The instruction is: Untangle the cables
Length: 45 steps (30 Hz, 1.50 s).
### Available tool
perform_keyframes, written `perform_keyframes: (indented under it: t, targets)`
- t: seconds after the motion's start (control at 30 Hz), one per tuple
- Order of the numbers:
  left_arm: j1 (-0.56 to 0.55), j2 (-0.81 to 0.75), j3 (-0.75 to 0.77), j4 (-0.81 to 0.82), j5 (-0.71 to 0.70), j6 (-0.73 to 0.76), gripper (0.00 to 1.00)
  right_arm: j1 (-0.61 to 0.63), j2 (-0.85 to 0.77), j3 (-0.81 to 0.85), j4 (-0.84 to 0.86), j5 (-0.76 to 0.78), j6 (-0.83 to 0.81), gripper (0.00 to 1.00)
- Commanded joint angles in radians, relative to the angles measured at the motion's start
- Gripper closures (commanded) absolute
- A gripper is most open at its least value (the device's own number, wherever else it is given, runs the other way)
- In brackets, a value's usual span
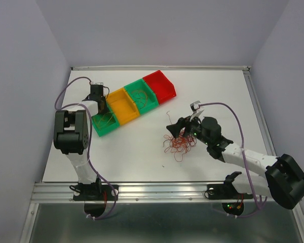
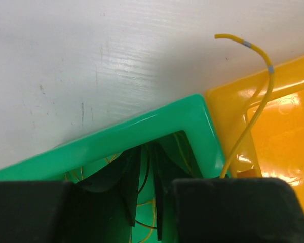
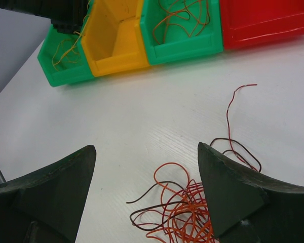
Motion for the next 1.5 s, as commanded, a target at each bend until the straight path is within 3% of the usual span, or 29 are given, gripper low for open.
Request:
perform_keyframes:
  t: [0.0,0.17,0.27,0.7,0.8,0.97,1.0,1.1,1.27,1.3,1.47]
  targets:
    - [0.000,-0.033,-0.042,0.034,-0.019,-0.016,0.74,0.007,-0.023,-0.015,0.046,0.001,0.002,0.14]
    - [0.001,-0.103,-0.008,0.011,-0.056,0.012,0.68,0.007,-0.006,-0.004,0.046,-0.006,0.004,0.14]
    - [0.003,-0.195,0.007,-0.021,-0.064,0.016,0.56,0.007,-0.014,-0.005,0.045,-0.006,0.004,0.14]
    - [0.004,-0.366,0.067,-0.119,-0.061,0.097,0.48,0.007,-0.010,0.010,0.011,0.024,0.019,0.14]
    - [-0.005,-0.459,0.050,-0.128,0.104,0.154,0.43,0.007,-0.012,0.033,-0.108,0.095,0.051,0.14]
    - [-0.048,-0.582,0.015,-0.162,0.382,0.395,0.38,0.007,-0.069,0.044,-0.291,0.188,0.096,0.21]
    - [-0.054,-0.603,0.009,-0.170,0.445,0.409,0.29,0.007,-0.104,0.041,-0.309,0.192,0.105,0.23]
    - [-0.078,-0.598,0.030,-0.208,0.572,0.484,0.21,0.021,-0.148,0.053,-0.400,0.234,0.137,0.26]
    - [-0.147,-0.516,0.070,-0.175,0.666,0.504,0.14,0.044,-0.167,0.065,-0.475,0.337,0.165,0.28]
    - [-0.186,-0.490,0.079,-0.137,0.660,0.497,0.06,0.049,-0.172,0.064,-0.478,0.343,0.171,0.28]
    - [-0.304,-0.458,0.079,0.016,0.580,0.434,0.05,0.049,-0.124,0.076,-0.492,0.382,0.205,0.32]
